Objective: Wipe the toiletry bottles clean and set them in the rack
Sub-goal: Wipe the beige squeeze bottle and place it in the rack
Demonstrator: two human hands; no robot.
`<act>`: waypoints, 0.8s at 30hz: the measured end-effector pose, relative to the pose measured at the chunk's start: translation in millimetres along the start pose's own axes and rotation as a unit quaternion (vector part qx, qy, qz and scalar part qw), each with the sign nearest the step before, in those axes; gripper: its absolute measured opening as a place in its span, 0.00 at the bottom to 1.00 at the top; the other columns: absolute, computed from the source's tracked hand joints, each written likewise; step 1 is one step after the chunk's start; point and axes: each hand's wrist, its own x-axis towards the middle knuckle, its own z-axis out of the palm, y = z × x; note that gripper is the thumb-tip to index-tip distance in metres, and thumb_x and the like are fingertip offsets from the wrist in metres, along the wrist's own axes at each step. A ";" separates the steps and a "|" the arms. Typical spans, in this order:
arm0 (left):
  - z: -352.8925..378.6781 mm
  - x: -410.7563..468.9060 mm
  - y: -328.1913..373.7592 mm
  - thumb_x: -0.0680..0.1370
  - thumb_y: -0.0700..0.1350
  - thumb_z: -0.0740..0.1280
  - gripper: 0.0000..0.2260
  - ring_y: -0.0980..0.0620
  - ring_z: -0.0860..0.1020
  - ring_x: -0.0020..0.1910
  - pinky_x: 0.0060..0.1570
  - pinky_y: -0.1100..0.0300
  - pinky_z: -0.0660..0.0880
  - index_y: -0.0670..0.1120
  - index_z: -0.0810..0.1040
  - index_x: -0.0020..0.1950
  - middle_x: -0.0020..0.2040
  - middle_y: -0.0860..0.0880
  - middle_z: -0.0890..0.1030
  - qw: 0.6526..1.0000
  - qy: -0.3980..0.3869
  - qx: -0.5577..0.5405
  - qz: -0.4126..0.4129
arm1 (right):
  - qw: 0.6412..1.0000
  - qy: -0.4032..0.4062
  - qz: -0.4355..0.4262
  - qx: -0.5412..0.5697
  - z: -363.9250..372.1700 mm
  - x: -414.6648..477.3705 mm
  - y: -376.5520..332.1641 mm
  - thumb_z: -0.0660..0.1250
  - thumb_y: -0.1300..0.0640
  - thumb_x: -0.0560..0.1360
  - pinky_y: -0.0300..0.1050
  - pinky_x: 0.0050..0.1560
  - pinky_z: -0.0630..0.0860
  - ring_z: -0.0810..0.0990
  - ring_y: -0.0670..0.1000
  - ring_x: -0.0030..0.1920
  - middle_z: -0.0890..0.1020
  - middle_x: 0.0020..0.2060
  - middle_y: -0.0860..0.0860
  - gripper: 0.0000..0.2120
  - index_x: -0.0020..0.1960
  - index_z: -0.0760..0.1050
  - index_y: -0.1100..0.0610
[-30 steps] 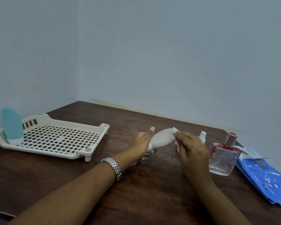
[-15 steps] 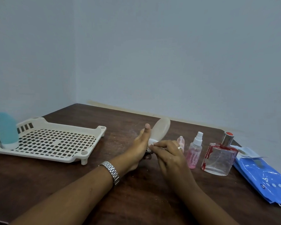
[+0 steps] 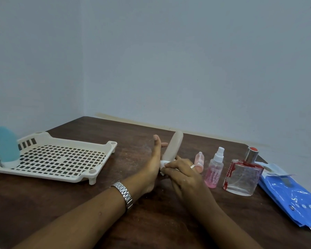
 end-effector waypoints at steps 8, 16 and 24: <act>3.9 -0.8 -4.2 0.74 0.69 0.49 0.31 0.54 0.79 0.35 0.34 0.62 0.77 0.48 0.73 0.61 0.42 0.47 0.80 0.999 0.004 -0.033 -0.009 | 0.999 0.030 -0.038 0.012 -3.2 4.2 -2.4 0.61 0.61 0.74 0.31 0.60 0.66 0.74 0.47 0.53 0.80 0.49 0.52 0.11 0.50 0.81 0.61; 1.4 -0.8 -1.2 0.70 0.73 0.51 0.40 0.50 0.81 0.34 0.33 0.60 0.78 0.42 0.71 0.66 0.36 0.45 0.82 0.997 0.014 -0.066 -0.034 | 0.998 0.051 -0.012 0.039 -3.5 4.8 3.0 0.63 0.66 0.72 0.34 0.60 0.69 0.75 0.47 0.54 0.80 0.49 0.51 0.10 0.50 0.81 0.59; 9.3 -10.8 -2.5 0.49 0.76 0.71 0.42 0.53 0.80 0.39 0.41 0.59 0.79 0.55 0.72 0.57 0.43 0.48 0.80 0.997 -0.003 -0.003 0.073 | 0.985 0.111 0.093 0.092 -1.9 6.5 1.4 0.70 0.73 0.67 0.28 0.54 0.71 0.75 0.38 0.52 0.80 0.48 0.48 0.14 0.47 0.81 0.57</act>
